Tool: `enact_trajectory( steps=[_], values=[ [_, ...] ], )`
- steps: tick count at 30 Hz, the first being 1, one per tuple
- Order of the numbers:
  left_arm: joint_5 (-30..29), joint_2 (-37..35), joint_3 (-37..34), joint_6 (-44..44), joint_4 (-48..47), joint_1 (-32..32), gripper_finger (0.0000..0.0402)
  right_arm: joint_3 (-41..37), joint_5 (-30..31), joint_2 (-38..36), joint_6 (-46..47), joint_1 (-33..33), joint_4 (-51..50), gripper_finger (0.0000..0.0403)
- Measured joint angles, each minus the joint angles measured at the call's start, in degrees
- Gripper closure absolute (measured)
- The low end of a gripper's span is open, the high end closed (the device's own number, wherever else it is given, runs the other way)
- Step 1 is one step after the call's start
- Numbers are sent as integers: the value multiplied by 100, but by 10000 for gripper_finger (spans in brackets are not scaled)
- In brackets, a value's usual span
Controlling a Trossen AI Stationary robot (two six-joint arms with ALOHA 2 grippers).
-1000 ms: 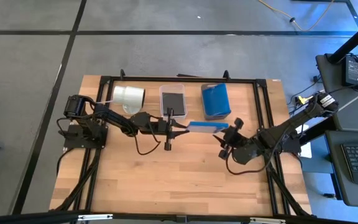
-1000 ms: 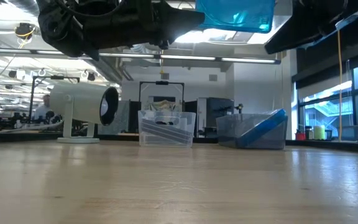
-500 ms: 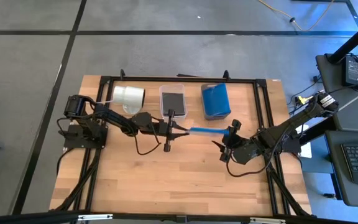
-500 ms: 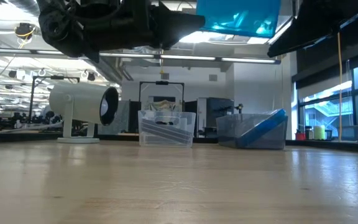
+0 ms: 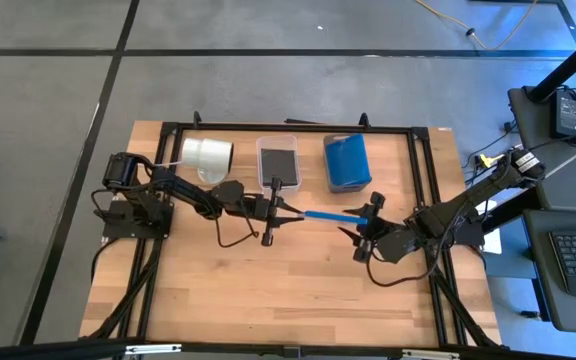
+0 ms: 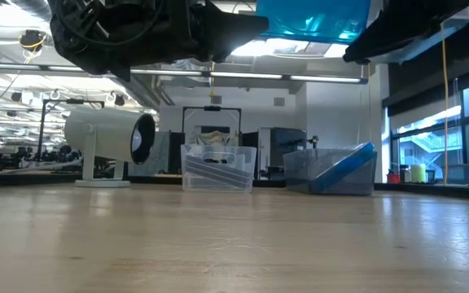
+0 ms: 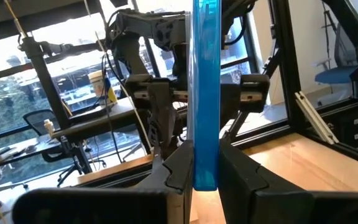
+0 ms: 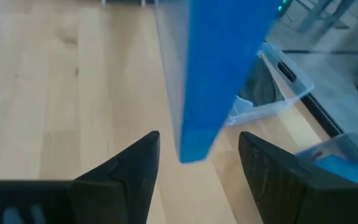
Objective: Pick & place jewel cases by type
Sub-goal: Put the blue cd case into the gray bin
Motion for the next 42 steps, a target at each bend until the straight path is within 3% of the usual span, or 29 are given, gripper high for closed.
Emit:
enact_trajectory(
  steps=[12,28,34,42],
  values=[
    [-236,0,0,81,-70,-2,351,0,-4,-2,-212,155,472,203],
    [-237,0,0,95,-53,-2,350,0,-50,-2,-254,157,352,351],
    [-278,0,0,98,-9,-2,337,4,-49,-2,-224,157,352,354],
    [-864,0,0,311,-136,-6,298,4,-7,-2,-80,153,290,352]
  ],
)
